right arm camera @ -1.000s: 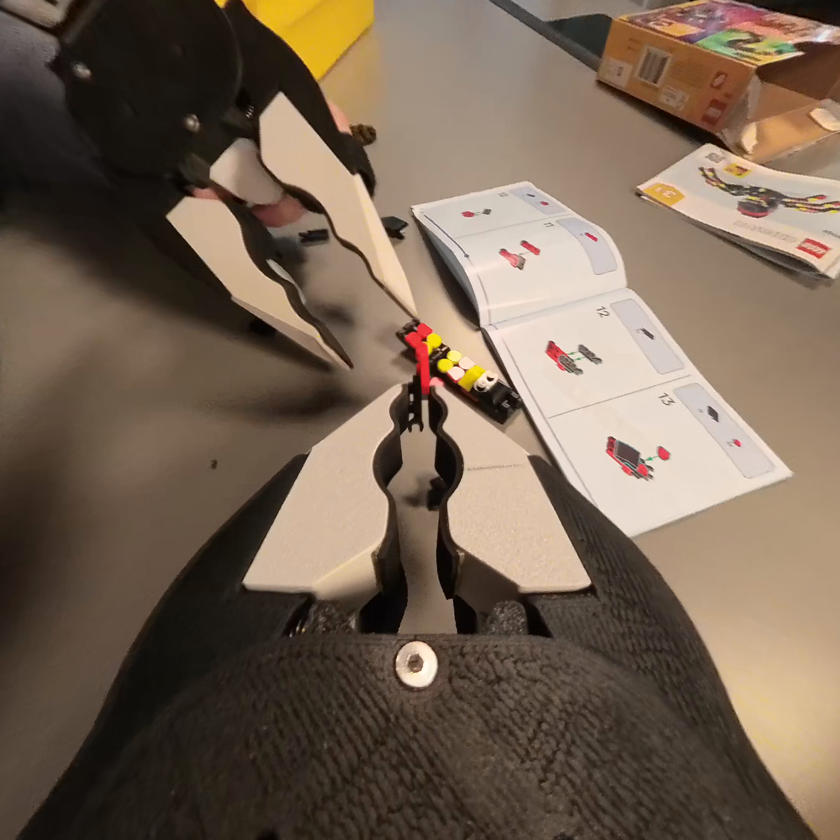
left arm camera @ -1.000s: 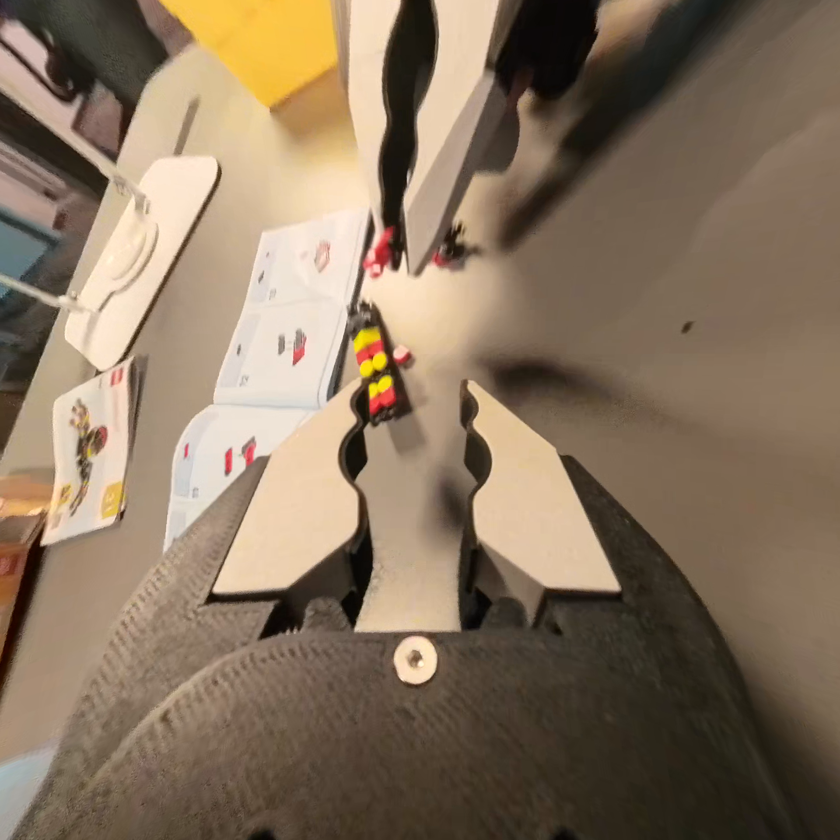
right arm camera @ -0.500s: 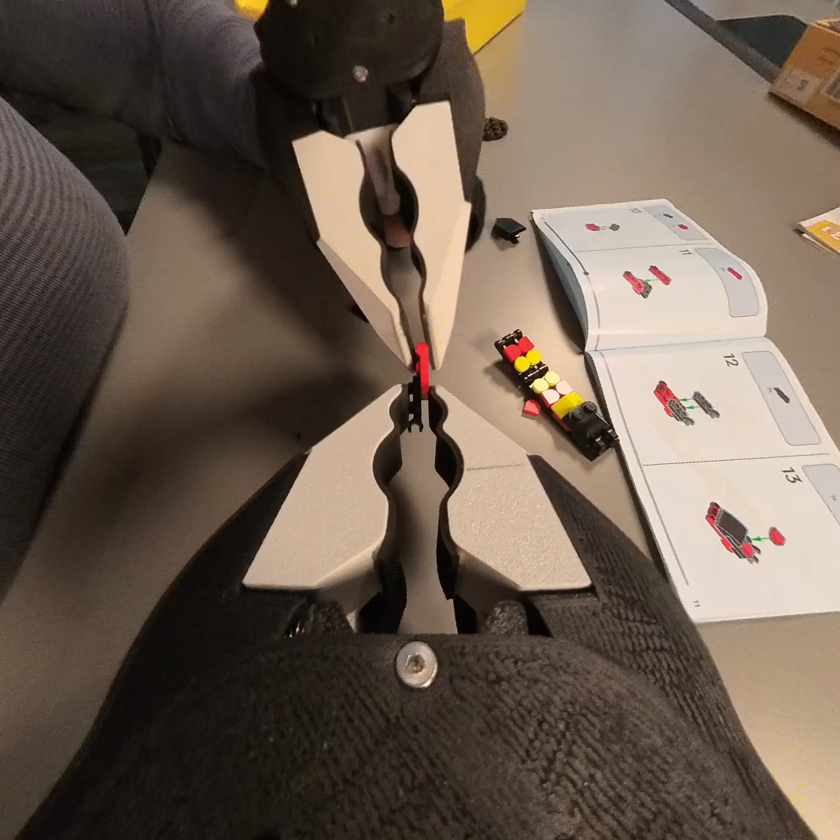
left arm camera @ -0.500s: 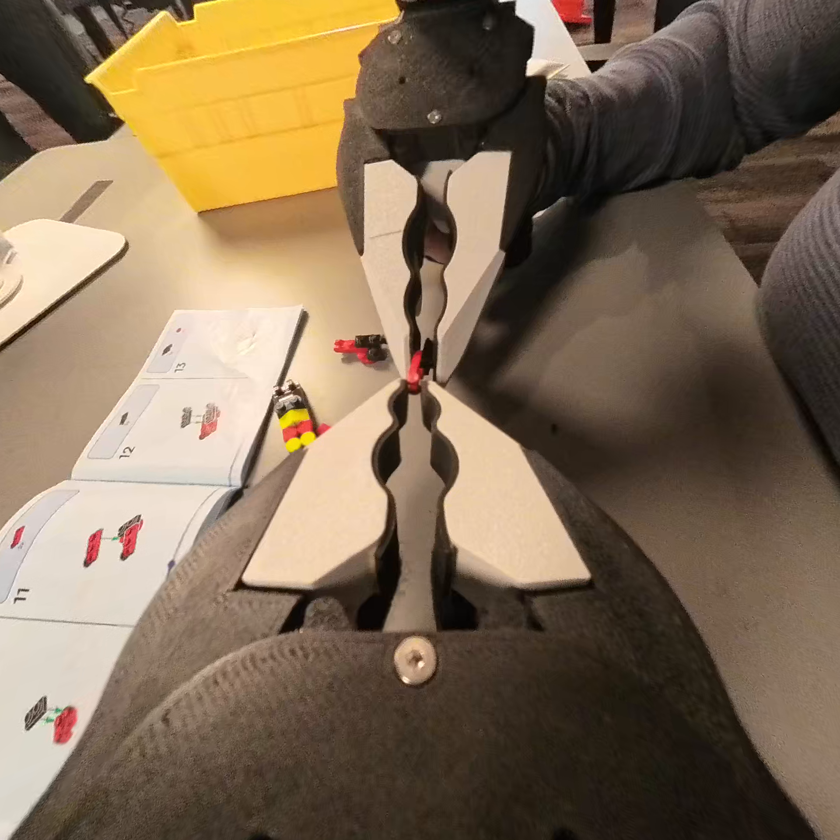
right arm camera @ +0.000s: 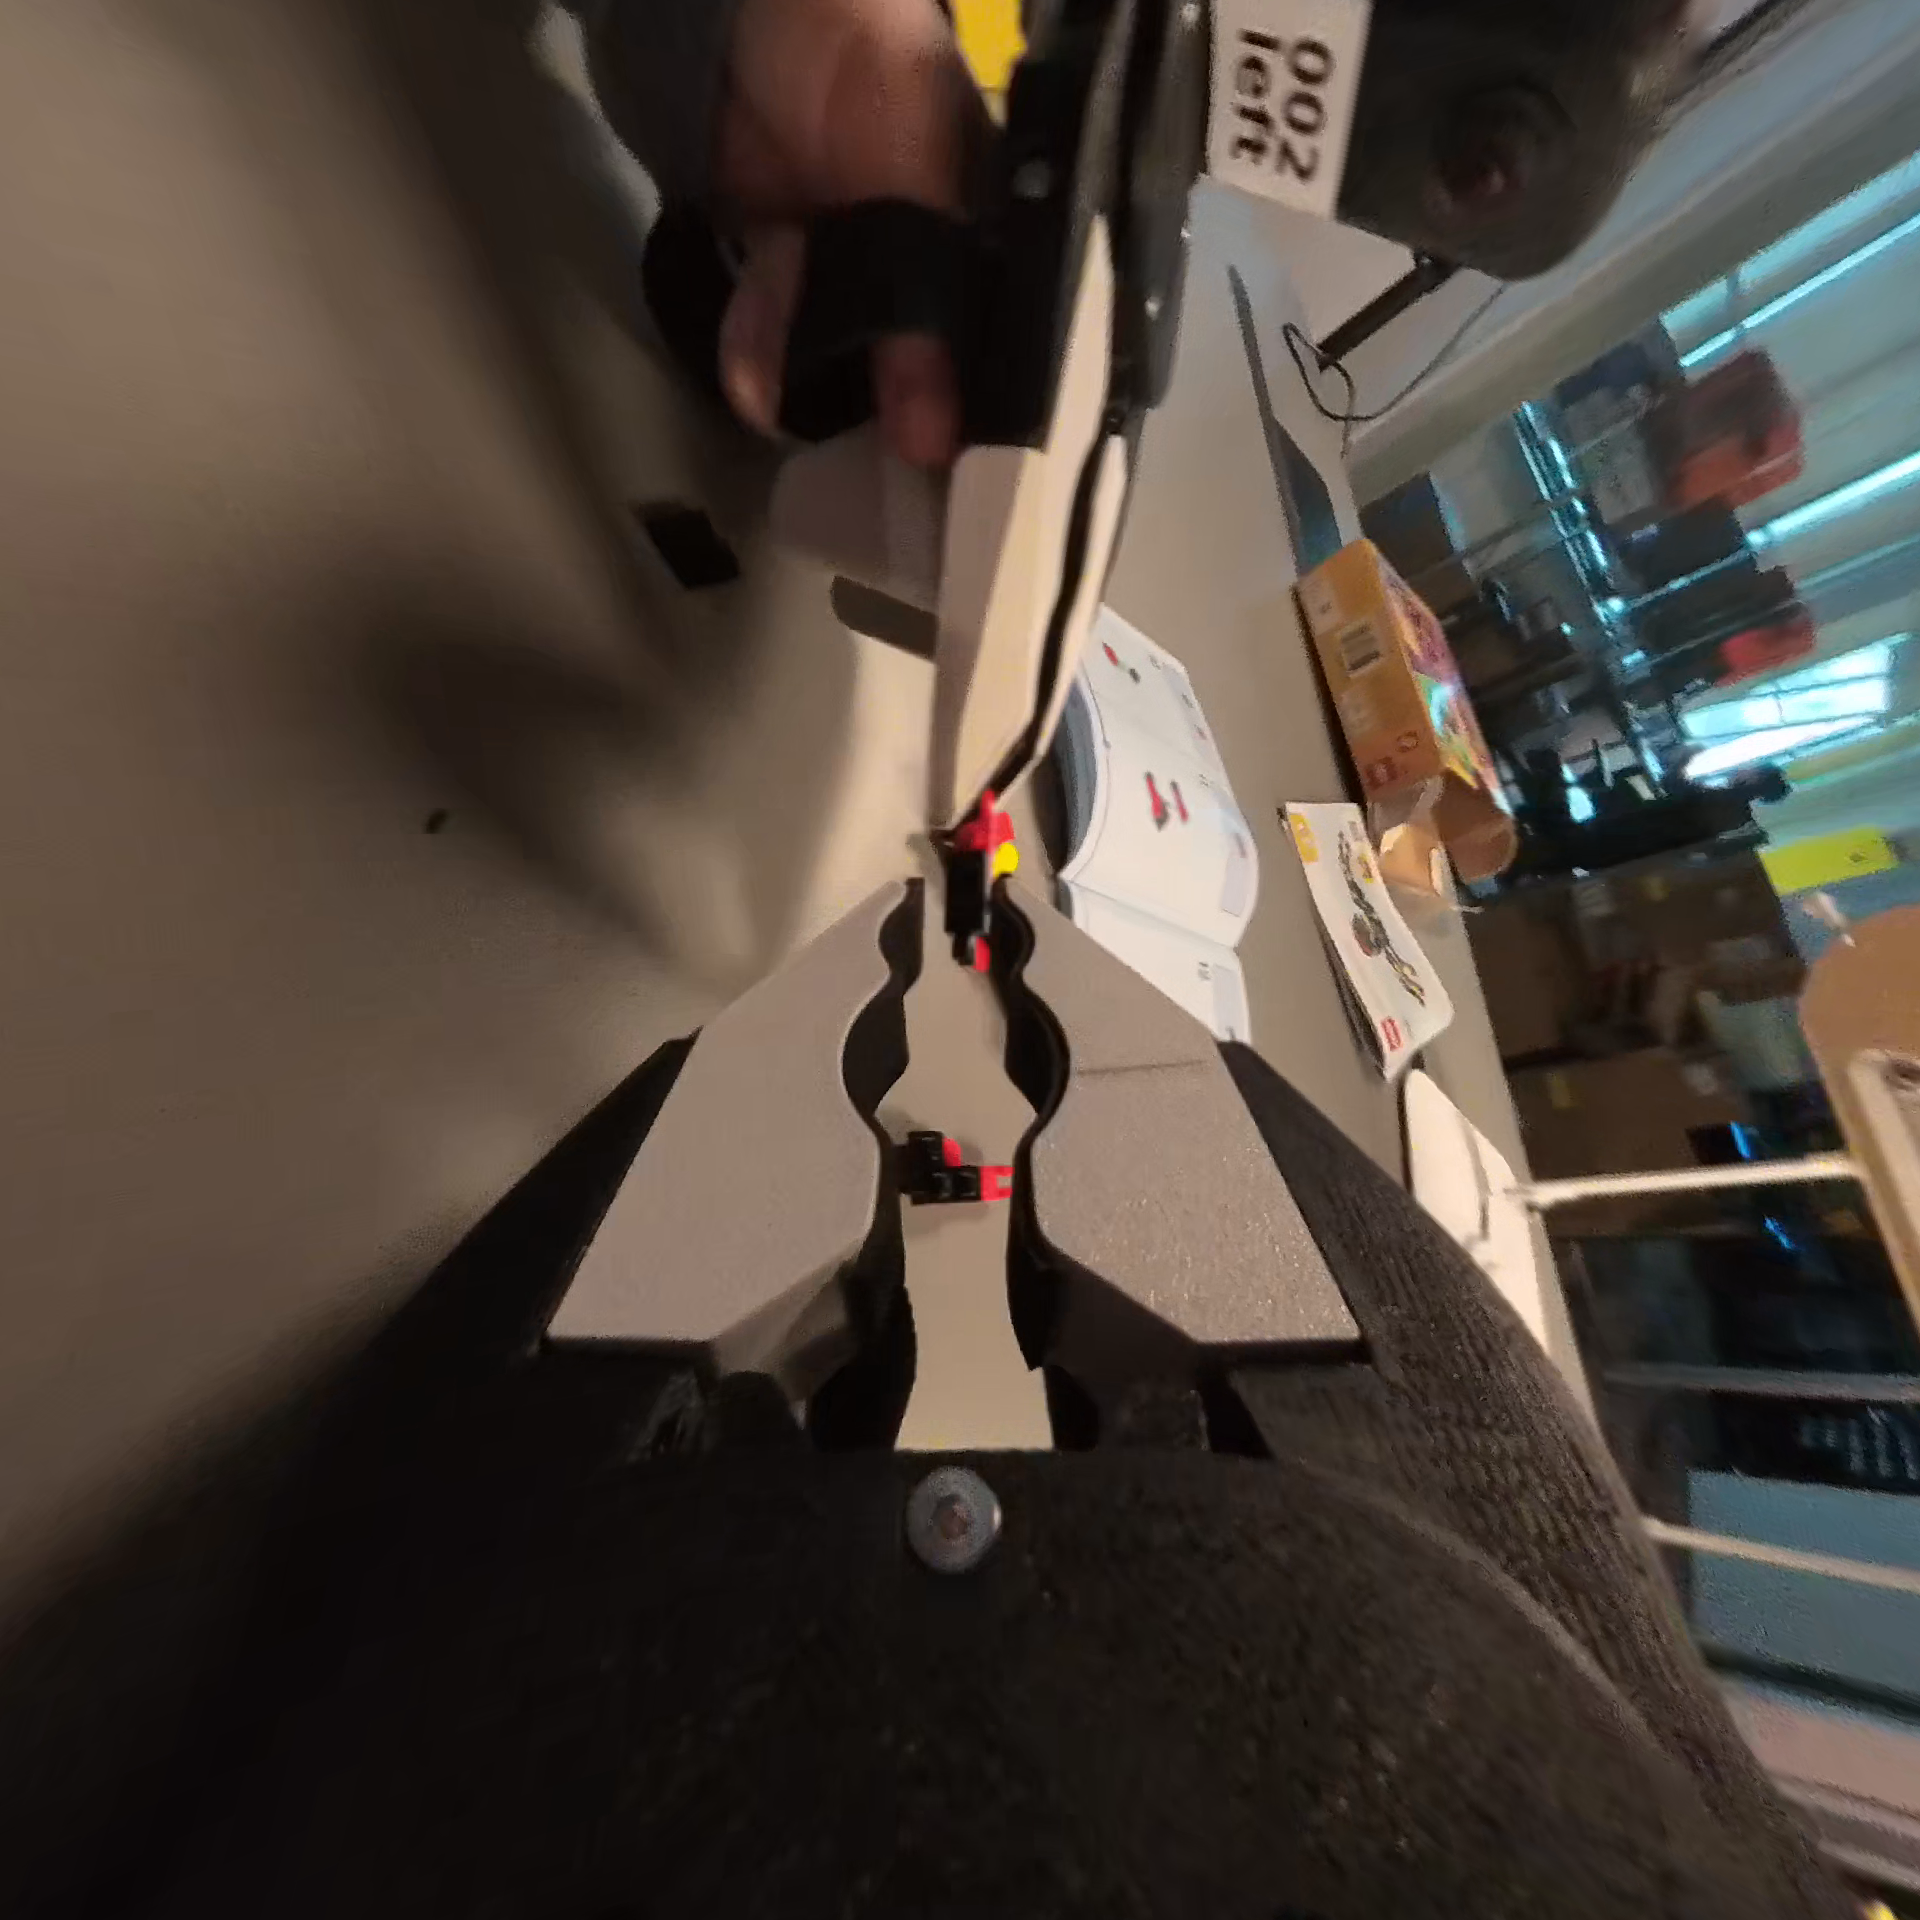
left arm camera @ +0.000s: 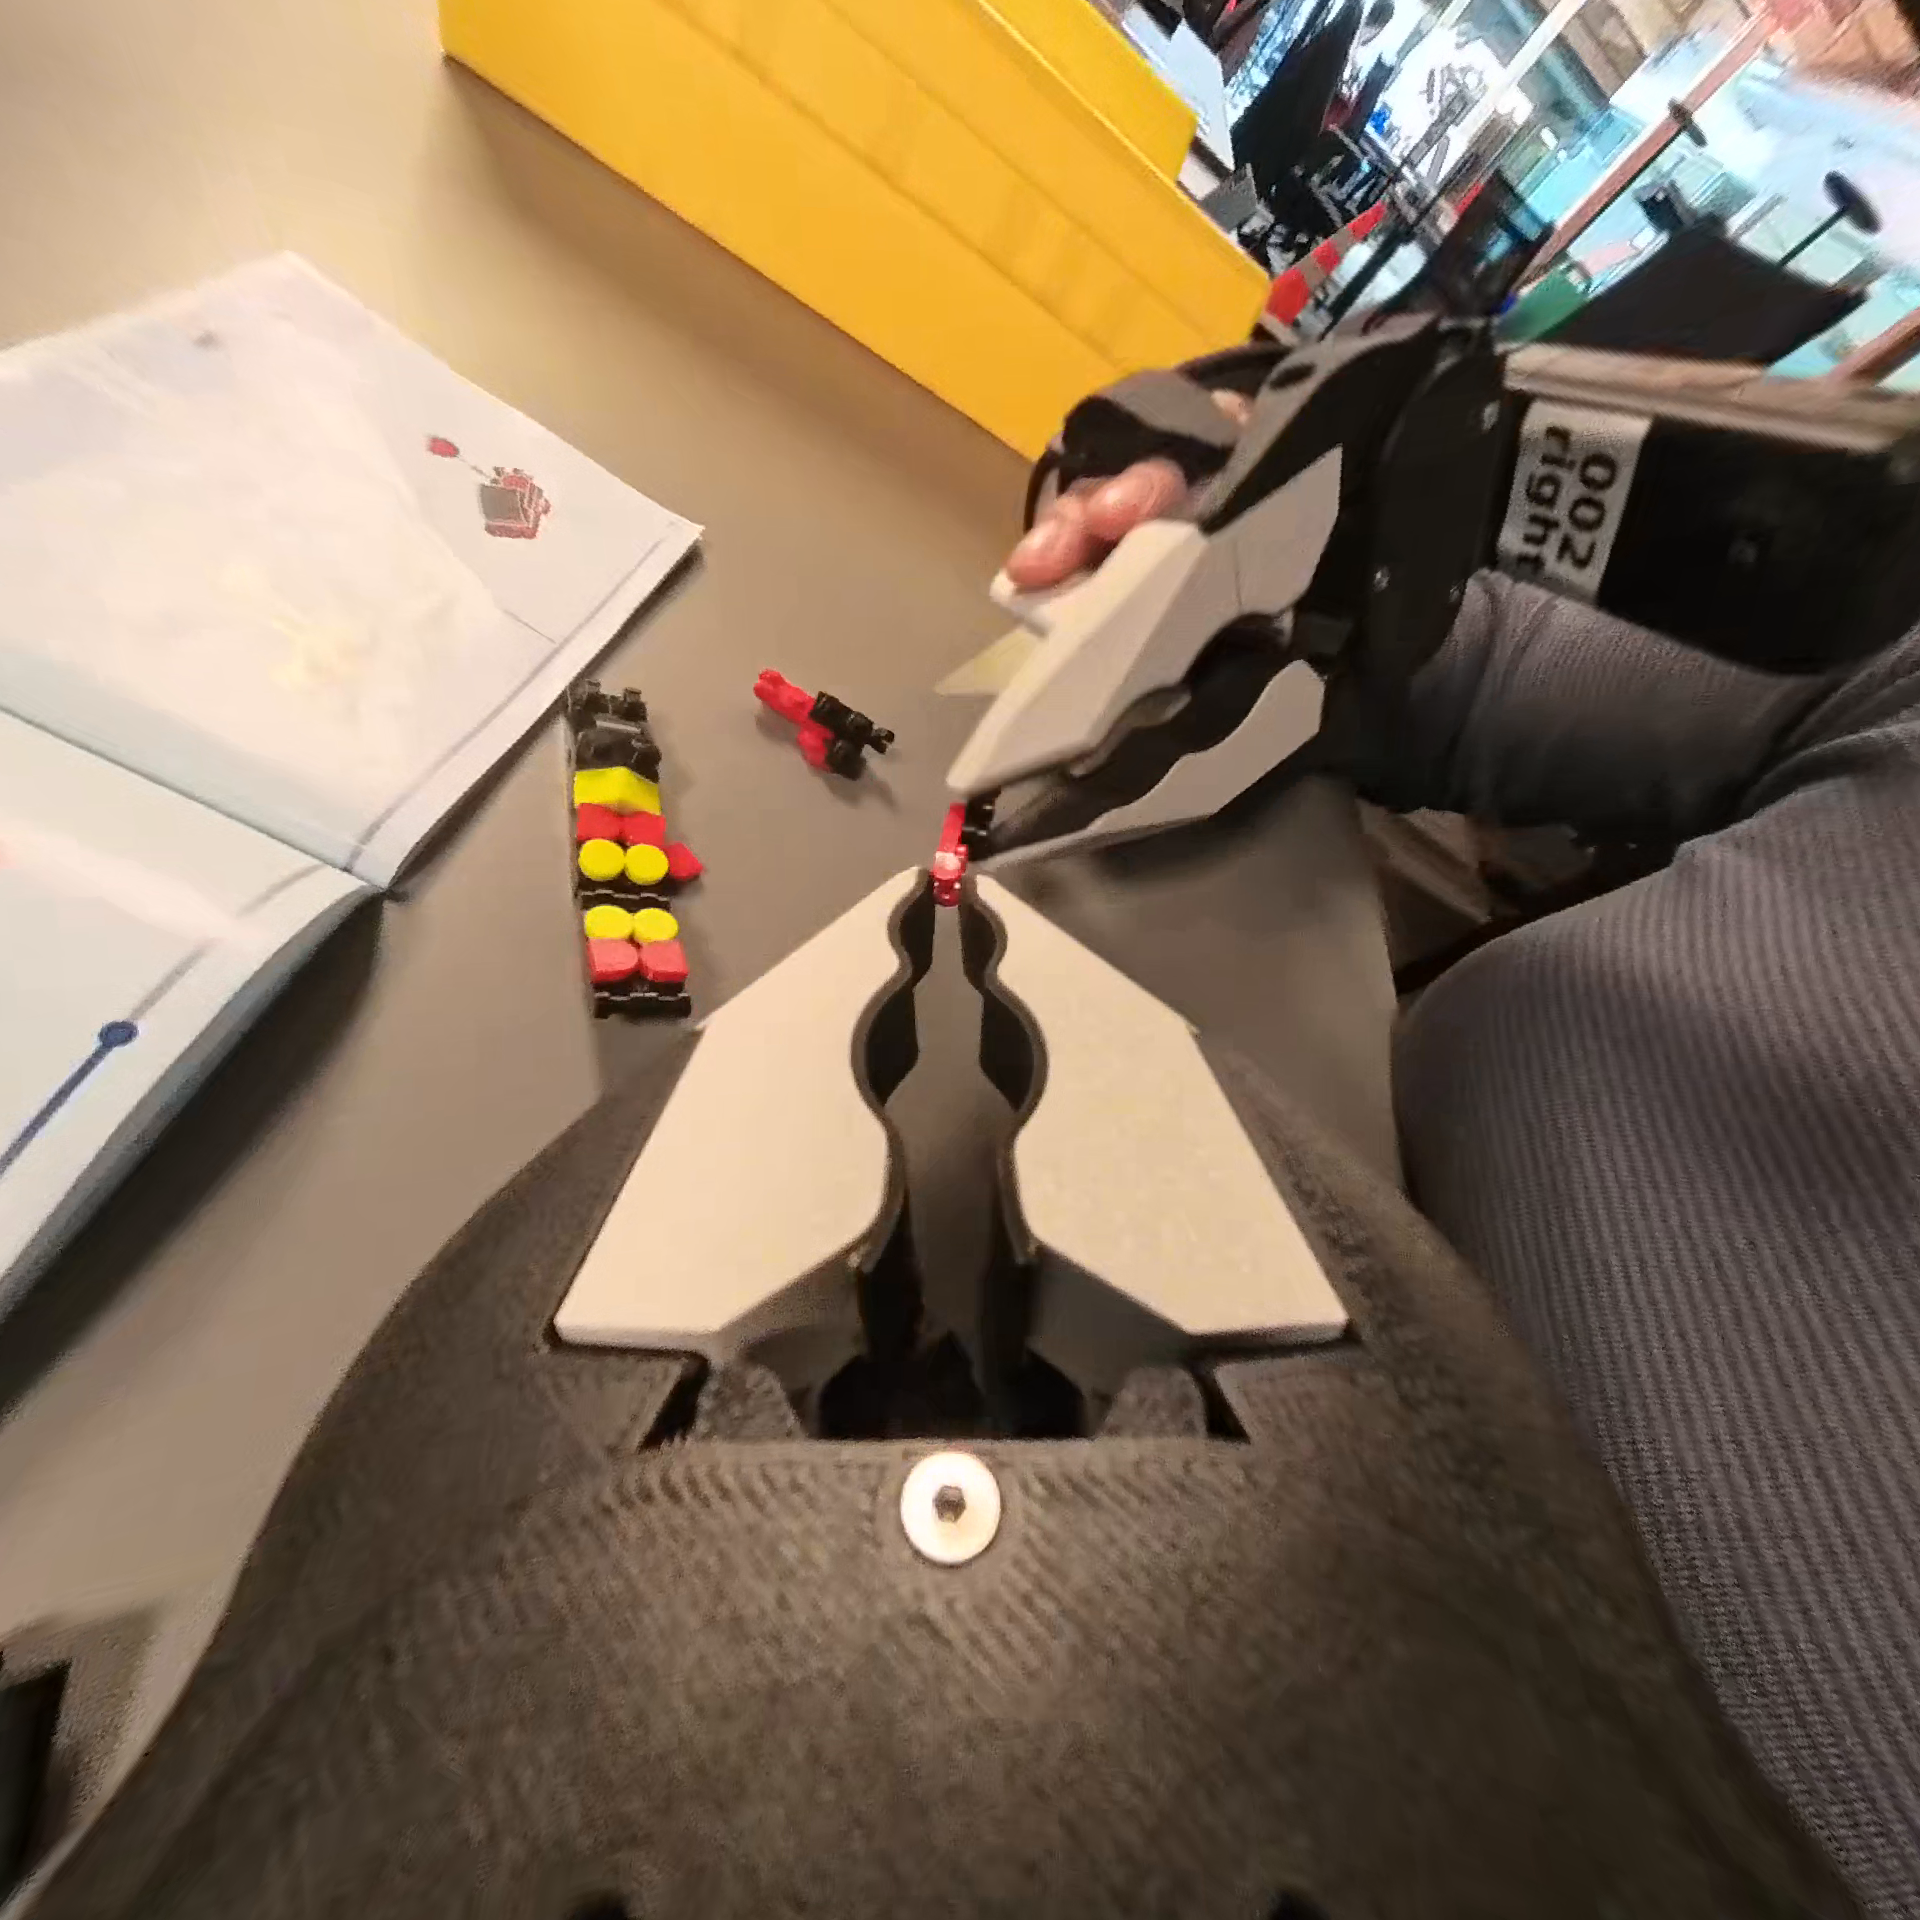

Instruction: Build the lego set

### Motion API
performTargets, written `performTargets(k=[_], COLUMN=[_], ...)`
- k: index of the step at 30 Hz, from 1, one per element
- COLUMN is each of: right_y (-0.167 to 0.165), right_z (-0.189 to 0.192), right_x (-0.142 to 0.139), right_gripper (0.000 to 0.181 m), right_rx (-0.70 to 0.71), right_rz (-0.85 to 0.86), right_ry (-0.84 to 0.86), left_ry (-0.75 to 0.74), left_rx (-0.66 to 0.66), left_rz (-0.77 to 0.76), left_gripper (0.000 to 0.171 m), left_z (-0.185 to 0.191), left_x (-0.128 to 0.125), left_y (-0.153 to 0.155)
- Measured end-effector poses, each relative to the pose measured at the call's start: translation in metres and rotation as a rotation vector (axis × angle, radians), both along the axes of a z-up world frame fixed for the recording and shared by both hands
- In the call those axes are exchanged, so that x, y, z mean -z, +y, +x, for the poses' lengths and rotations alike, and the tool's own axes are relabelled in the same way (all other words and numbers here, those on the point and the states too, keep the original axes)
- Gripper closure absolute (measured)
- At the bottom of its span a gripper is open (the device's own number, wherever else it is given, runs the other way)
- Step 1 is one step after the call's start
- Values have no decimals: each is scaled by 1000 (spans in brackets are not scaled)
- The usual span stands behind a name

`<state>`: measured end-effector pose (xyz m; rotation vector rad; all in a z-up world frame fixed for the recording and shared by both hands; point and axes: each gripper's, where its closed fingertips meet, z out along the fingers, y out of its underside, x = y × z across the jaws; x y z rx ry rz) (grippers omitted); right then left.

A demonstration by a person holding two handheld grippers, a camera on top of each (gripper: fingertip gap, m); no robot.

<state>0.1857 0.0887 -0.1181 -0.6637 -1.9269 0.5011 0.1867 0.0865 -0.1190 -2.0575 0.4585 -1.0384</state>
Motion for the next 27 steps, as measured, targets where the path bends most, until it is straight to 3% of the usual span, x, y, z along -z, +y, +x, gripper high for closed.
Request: performTargets(k=[10, 13, 19, 23, 27], right_y=[-1, 1, -12, -8, -2], right_z=[1, 6, 25, 24, 24], right_x=[2, 7, 29, 40, 20], right_gripper=[175, 175, 175, 169, 153], right_rx=[-2, -4, -47, -5, -33], right_rz=[-97, -211, -632, -622, -619], right_ry=[-42, -122, -440, -475, -379], left_ry=[-59, 32, 279, 327, 364], left_rx=[13, 26, 50, 99, 106], left_rz=[-32, 71, 325, 322, 322], left_gripper=[168, 157, 142, 139, 138], left_z=[1, -4, -18, -9, -9], left_x=[0, -4, -12, 0, 8], left_y=[-2, -2, -5, -9, -9])
